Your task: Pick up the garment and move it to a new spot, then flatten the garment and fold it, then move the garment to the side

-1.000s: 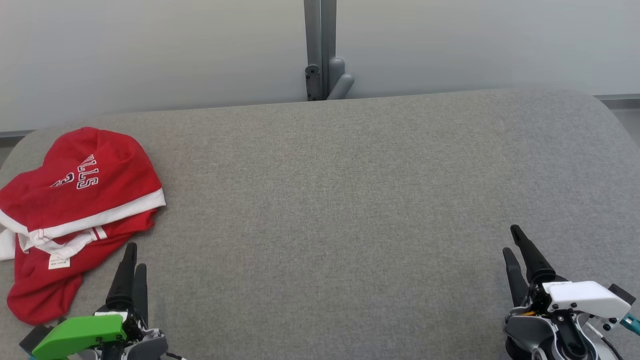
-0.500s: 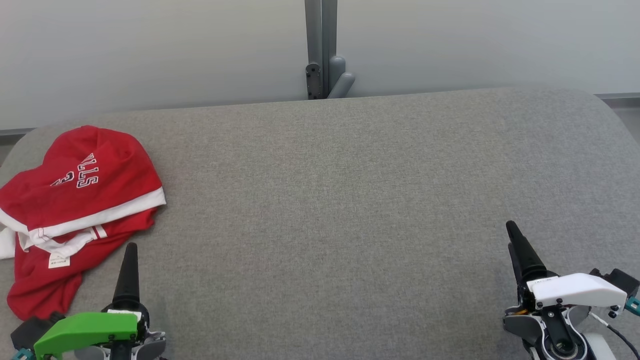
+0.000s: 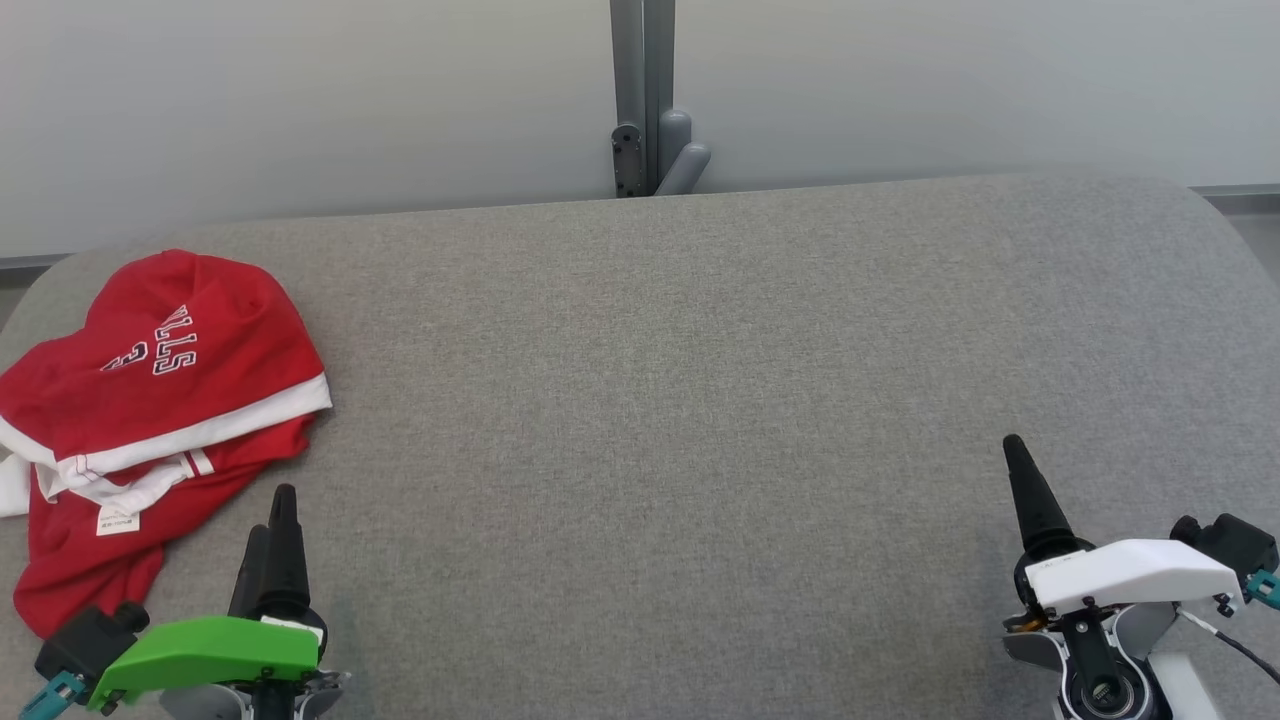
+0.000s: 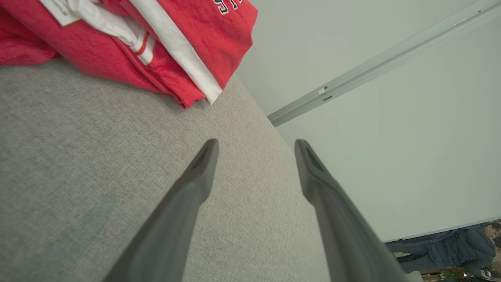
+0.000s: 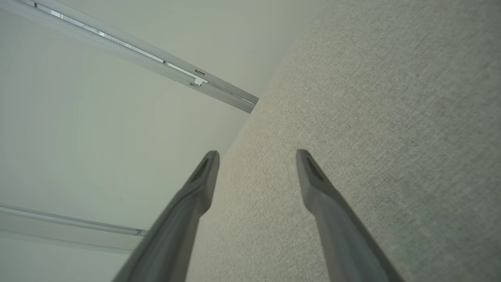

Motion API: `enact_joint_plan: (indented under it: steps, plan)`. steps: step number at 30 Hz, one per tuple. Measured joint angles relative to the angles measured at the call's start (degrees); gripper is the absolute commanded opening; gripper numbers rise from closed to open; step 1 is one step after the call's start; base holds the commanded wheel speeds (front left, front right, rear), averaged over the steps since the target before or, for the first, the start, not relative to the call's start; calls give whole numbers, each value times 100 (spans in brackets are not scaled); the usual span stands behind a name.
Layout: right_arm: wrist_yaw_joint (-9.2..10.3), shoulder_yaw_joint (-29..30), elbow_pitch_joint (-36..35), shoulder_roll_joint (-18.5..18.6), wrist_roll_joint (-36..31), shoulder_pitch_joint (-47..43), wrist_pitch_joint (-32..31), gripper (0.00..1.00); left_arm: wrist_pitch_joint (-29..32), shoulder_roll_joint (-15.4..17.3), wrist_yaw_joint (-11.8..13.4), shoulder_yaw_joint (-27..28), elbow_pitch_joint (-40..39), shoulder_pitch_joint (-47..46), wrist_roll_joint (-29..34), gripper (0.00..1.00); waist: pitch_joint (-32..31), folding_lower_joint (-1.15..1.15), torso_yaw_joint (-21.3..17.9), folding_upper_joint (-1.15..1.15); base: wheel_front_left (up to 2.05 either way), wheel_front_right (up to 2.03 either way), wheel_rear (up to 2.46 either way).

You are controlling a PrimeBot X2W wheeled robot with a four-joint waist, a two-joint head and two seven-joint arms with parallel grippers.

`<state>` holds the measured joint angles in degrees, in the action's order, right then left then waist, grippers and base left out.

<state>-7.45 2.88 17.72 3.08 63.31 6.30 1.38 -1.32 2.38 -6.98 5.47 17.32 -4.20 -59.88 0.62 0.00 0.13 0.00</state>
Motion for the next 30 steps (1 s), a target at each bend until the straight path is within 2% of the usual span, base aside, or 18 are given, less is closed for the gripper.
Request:
enact_joint_plan:
  steps: [30]
  plan:
    - [0, -137, 124, 21, -2229, 106, 558, 100, -561, 7, 166, -224, 133, -3, 2161, 100, -12, 0, -6, 0, 0, 0, 0]
